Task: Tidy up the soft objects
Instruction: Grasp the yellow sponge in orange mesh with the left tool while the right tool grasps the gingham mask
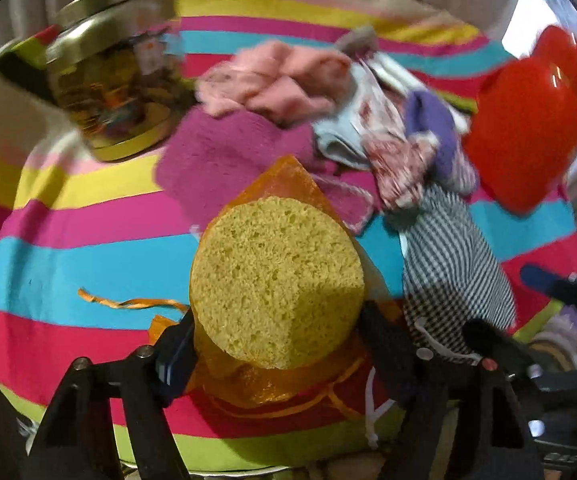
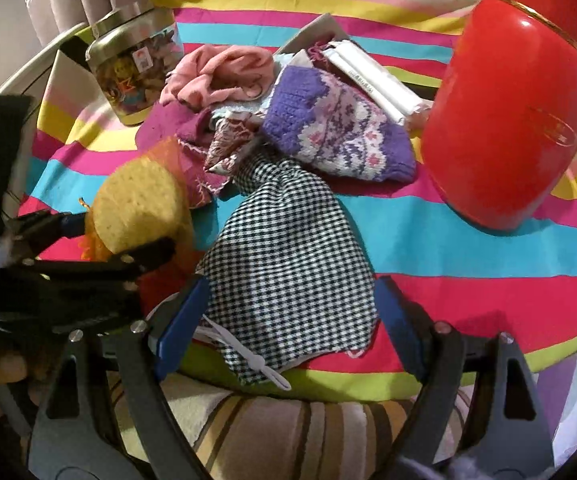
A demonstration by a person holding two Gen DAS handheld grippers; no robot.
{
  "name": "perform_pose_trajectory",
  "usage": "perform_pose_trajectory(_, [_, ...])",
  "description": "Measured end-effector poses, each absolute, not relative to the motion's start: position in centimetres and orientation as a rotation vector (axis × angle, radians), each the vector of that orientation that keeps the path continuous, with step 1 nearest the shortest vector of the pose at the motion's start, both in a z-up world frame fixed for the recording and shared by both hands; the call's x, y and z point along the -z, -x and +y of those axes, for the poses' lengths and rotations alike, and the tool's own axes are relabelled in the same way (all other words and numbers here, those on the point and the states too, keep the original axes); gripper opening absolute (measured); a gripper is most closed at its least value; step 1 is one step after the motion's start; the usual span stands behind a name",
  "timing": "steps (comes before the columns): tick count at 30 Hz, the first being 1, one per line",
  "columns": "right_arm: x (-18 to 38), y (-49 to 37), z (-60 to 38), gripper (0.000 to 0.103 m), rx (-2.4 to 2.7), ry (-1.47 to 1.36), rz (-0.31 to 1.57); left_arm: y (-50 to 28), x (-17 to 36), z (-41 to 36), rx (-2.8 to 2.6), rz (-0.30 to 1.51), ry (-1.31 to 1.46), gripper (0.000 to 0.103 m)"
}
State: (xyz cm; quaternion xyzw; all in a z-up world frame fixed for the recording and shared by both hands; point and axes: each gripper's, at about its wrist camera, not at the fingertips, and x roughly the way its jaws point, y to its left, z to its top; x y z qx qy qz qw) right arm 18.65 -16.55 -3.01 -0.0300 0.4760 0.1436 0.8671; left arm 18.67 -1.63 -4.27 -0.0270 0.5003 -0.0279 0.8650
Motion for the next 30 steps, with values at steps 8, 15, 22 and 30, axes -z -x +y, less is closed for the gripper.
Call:
perform_pose_trajectory(8, [3.7, -19.4, -15.0, 0.087, -0.318, 0.098, 1.019, -17.2, 2.7, 2.7, 0.006, 0.937, 0.248, 0.076])
perform_pose_trajectory(15, [4.5, -21.3, -14.5, 0.087, -0.317, 0.084, 1.049, -16.3, 1.8, 2.8, 0.005, 0.893, 0.259, 0.076])
perform_pose_trajectory(22, [5.8, -23.2, -13.5, 0.069, -0.342, 0.092, 1.100, -16.9, 2.1, 1.9, 0.016, 0.867, 0.251, 0.076])
perform_pose_trajectory(30, [5.0, -21.8, -13.2, 0.022, -0.365, 0.122, 1.065, -16.1, 1.2, 2.0, -0.008, 0.806, 0.259, 0.076])
